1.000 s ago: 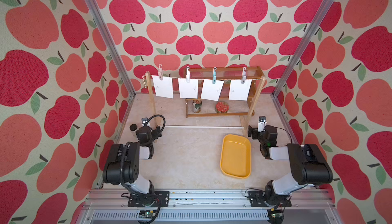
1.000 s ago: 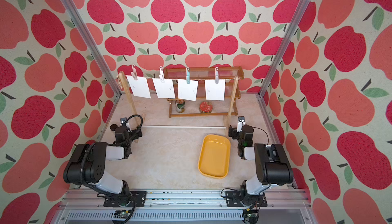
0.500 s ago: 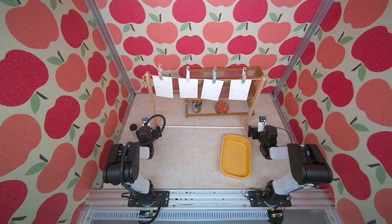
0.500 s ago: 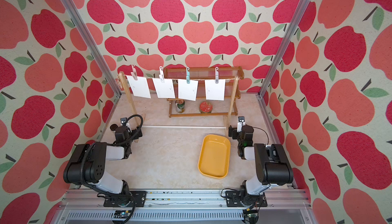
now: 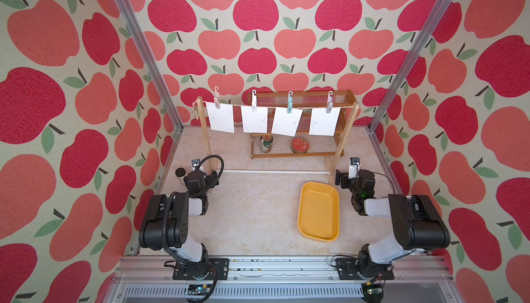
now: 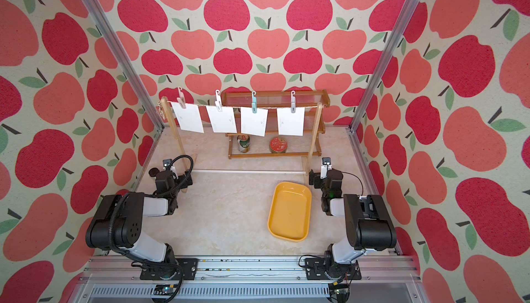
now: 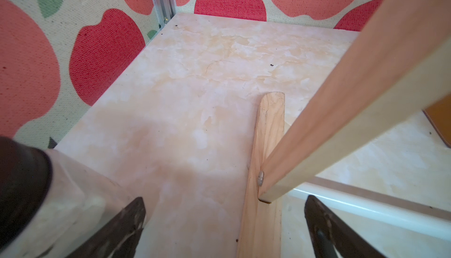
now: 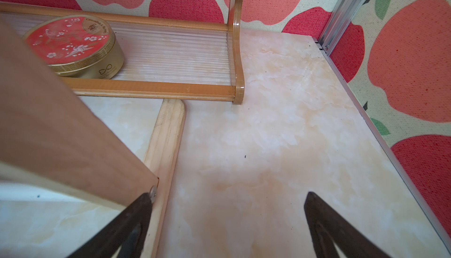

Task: Remove the postcards from the strings
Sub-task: Pinch the postcard on the clothesline.

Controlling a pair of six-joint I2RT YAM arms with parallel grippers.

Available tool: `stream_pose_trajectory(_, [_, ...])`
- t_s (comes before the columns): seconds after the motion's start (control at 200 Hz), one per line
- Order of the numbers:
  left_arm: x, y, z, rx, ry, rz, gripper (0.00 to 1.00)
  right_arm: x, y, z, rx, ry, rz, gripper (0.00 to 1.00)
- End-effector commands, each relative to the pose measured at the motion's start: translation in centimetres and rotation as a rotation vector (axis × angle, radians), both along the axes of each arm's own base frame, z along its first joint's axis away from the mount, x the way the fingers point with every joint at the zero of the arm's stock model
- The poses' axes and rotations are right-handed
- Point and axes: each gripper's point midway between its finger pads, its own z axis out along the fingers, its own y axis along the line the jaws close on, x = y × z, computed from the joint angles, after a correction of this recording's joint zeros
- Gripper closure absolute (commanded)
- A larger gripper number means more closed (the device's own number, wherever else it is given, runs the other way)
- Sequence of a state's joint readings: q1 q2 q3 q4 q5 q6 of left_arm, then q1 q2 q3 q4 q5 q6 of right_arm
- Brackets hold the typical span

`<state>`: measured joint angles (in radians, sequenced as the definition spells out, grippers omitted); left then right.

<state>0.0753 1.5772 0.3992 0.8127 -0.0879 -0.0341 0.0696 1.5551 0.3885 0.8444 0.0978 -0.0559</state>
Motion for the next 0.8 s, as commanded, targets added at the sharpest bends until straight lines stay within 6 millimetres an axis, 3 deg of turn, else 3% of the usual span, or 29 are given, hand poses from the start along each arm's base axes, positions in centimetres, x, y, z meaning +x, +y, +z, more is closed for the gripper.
stream_pose_trajectory(0.0, [0.7,0.0,1.3,0.006,-0.027,-0.003,0.01,0.6,-0.8,1.5,0.000,-0.033,-0.045,0.01])
stream_pose_trajectory(0.29, [1.3,-0.1,4.8,0.011,0.108,0.066,0.01,-1.3,-1.3,6.2,0.040,-0.008,-0.083,0.01])
stream_pose_trajectory(0.415, [0.8,-1.6,6.7,-0.009,0.117,0.078,0.01,-2.5,-1.4,8.5,0.058,-0.010,-0.089,0.01])
stream_pose_trajectory(0.515, [0.2,-4.0,8.8,-0.021,0.084,0.029,0.01,-3.8,-1.4,10.8,0.096,-0.045,-0.096,0.01])
stream_pose_trajectory(0.6, [-0.7,-5.6,10.0,-0.149,0.109,-0.002,0.01,-4.8,-1.1,12.8,0.131,-0.060,-0.080,0.01])
stream_pose_trajectory(0.705, [-1.9,-6.2,11.0,-0.431,0.116,0.046,0.01,-6.0,-0.9,14.7,0.177,-0.073,-0.079,0.01])
stream_pose_trajectory(0.795, [-2.1,-7.4,12.0,-0.630,0.074,-0.019,0.01,-7.3,-1.5,16.1,0.285,-0.076,-0.144,0.01])
